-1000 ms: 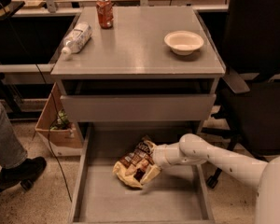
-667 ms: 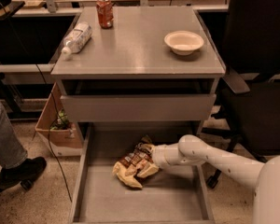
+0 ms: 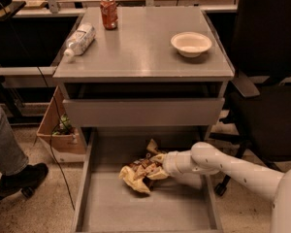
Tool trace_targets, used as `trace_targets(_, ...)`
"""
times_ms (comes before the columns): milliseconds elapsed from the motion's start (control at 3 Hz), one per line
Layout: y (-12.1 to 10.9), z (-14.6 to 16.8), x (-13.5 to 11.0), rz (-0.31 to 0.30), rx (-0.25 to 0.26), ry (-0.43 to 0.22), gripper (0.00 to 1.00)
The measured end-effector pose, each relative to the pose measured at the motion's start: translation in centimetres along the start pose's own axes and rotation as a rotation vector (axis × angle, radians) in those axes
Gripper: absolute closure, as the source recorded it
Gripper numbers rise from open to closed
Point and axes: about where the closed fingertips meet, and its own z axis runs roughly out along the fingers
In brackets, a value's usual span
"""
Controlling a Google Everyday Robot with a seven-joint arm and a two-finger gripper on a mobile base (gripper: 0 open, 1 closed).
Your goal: Pick brown chip bag from middle drawer and place on counter
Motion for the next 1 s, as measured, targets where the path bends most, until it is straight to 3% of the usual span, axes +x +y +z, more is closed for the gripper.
trace_targets(333,-0.2,-3.1,-1.8,0.049,-0.016,0.010,1.00)
trace_targets(667,-0.9,-10.5,-5.0,0.093,-0.036,0.011,1.00)
trace_targets(1000,-1.0,-15.8,-6.8,0.121,-0.058,-0.002,1.00)
